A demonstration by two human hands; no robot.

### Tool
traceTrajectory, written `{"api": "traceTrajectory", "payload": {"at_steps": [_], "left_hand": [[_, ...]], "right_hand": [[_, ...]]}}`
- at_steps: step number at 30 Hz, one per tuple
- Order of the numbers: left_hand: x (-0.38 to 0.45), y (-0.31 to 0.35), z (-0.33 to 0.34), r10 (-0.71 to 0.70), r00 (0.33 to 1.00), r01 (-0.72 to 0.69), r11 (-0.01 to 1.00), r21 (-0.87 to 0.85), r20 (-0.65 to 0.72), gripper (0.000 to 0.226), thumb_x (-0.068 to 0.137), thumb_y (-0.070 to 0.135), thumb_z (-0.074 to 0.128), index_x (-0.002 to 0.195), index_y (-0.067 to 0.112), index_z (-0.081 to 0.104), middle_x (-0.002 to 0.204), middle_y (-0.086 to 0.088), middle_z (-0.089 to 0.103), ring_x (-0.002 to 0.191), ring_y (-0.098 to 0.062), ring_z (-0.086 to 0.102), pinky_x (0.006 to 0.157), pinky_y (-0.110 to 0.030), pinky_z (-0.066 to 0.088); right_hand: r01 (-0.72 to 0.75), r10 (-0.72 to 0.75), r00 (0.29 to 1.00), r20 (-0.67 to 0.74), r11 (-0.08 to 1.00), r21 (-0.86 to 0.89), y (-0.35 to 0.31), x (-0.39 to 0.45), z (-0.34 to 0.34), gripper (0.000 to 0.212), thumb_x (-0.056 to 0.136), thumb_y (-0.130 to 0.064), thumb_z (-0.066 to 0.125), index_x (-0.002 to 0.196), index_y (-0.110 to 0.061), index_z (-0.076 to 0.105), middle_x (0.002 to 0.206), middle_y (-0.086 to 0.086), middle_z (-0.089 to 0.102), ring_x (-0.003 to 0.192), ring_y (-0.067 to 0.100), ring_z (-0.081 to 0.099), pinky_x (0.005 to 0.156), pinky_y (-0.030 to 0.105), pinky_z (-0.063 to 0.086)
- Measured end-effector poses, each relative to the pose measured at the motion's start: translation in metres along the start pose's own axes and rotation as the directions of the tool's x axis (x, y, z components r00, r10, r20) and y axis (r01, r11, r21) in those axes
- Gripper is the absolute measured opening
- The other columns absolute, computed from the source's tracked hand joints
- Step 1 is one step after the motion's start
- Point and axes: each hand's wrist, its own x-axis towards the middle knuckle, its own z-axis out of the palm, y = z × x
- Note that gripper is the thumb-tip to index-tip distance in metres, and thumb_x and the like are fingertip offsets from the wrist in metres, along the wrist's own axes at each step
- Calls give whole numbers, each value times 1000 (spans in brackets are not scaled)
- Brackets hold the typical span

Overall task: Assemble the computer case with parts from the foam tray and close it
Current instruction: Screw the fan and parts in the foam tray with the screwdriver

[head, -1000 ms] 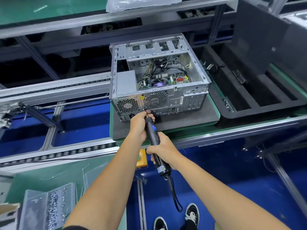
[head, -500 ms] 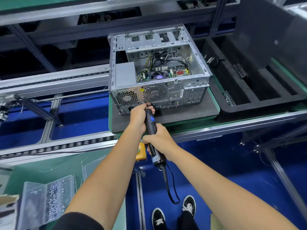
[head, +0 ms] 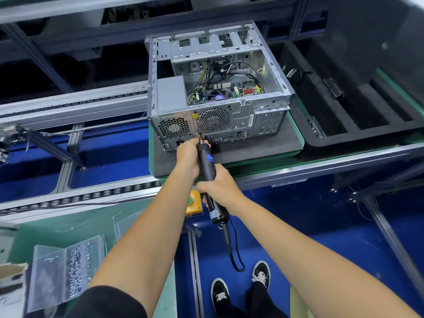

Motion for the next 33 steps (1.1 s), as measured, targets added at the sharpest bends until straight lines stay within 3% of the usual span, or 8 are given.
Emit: {"api": "traceTrajectory", "payload": {"at_steps": [4,12,15,18,23,29,33], "left_hand": [[4,0,-1,45,999,-44,998,42,-3,15,92,0,46,90,5,60,77,-8,63,66,-16,56,66,-27,50],[4,2,-2,77,995,-66,987,148,-68,17,91,5,49,82,9,63,76,-6,65,67,-18,57,62,-26,49],[4,3,-1,90,992,-72,979,189,-87,19,91,6,48,81,10,63,77,-6,63,66,-18,56,59,-25,47],[4,3,0,89,991,-68,977,203,-98,16,91,6,50,82,10,63,76,-6,62,65,-18,56,60,-26,48],[3,0,1,92,990,-67,973,219,-104,9,90,12,55,83,10,59,76,-6,59,63,-17,54,60,-27,46],[-8,2,7,230,969,-197,941,274,-95,21,91,10,50,75,12,64,54,0,57,50,-12,48,53,-24,41],[-27,8,32,303,953,-302,930,210,27,19,93,12,51,78,8,62,51,-1,56,46,-12,50,52,-24,44]], "right_hand": [[10,-11,1000,-24,999,-51,0,1,1,43,74,-9,69,110,-12,46,107,24,61,75,29,61,78,55,58],[13,-15,999,-31,998,-66,-1,1,1,44,72,-10,71,108,-15,46,104,19,61,78,29,63,78,54,59],[44,-52,997,-49,989,-140,-2,3,1,49,71,-12,74,109,-15,43,95,8,57,73,20,60,62,37,57],[70,-83,995,-55,978,-199,-3,4,0,52,71,-14,76,111,-15,42,93,3,54,73,17,57,61,30,53],[84,-88,995,-36,990,-115,-4,4,-9,45,73,-22,79,107,-13,51,98,7,62,82,23,63,79,42,56],[75,-73,996,45,996,-46,5,-7,-11,30,79,-12,71,101,-11,50,91,10,56,75,25,56,80,49,55],[171,-172,985,5,983,70,-1,-15,-22,32,75,-2,67,101,-2,48,86,13,51,72,28,50,71,51,51]]}}
